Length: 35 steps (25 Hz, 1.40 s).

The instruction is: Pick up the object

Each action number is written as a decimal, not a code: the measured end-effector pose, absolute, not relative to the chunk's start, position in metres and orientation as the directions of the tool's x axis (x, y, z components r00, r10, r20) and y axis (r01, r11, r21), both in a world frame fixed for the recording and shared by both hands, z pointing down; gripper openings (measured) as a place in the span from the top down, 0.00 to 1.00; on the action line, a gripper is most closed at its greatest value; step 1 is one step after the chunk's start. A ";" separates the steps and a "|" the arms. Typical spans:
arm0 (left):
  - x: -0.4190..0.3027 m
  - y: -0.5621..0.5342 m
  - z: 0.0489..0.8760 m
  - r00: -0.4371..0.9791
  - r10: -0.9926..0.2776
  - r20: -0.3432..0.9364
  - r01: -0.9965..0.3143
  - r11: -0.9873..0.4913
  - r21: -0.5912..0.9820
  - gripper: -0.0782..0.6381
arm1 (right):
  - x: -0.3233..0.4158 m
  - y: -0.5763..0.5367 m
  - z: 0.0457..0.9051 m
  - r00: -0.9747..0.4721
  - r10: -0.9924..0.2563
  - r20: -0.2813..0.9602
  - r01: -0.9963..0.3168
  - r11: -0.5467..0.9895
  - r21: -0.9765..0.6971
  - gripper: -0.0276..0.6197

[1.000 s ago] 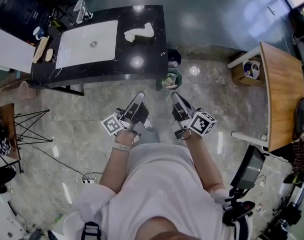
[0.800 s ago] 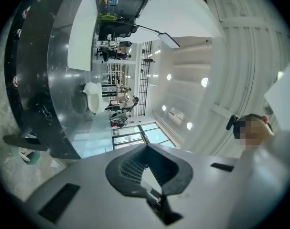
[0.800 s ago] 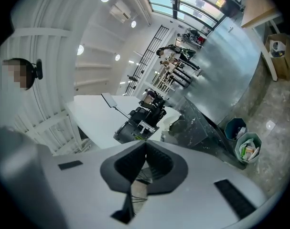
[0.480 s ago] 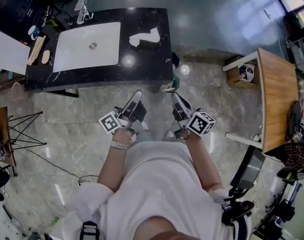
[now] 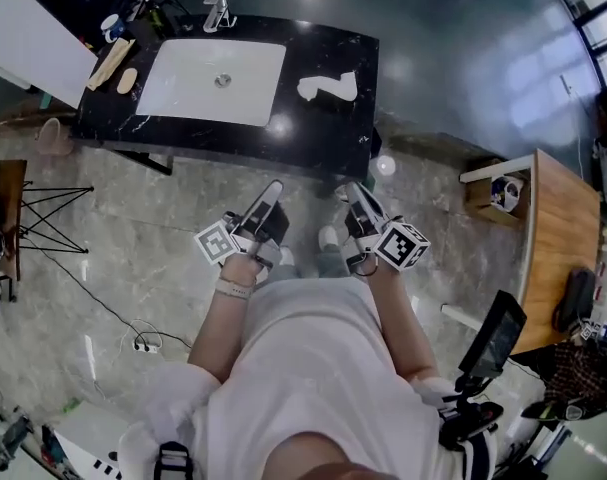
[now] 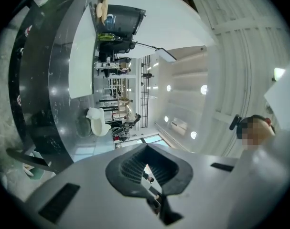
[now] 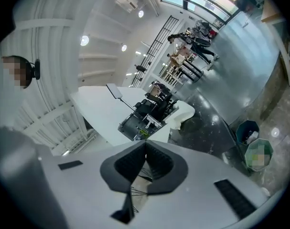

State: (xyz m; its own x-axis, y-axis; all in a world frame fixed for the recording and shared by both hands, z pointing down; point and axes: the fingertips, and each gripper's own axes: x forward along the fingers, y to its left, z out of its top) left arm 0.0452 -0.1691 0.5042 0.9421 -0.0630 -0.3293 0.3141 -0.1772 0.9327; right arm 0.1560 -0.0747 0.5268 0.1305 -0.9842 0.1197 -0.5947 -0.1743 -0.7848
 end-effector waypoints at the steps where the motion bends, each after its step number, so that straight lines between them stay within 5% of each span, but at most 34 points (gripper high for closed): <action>1: 0.042 -0.172 0.502 0.941 -0.079 -0.329 0.310 -0.187 0.932 0.88 | 0.156 -0.082 0.524 0.111 -0.988 0.110 -0.597 -0.155 -0.788 0.92; 21: 0.023 -0.214 0.491 0.905 -0.302 -0.301 0.213 -0.291 0.933 0.88 | 0.199 -0.172 0.513 -0.071 -0.992 0.103 -0.695 -0.025 -0.718 0.92; 32: 0.002 -0.229 0.488 0.858 -0.433 -0.278 0.133 -0.334 0.933 0.88 | 0.249 -0.235 0.519 -0.078 -0.964 0.253 -0.914 -0.032 -0.404 0.91; 35: -0.006 -0.230 0.488 0.842 -0.471 -0.264 0.102 -0.341 0.934 0.88 | 0.254 -0.255 0.523 -0.103 -0.941 0.324 -0.968 0.020 -0.250 0.76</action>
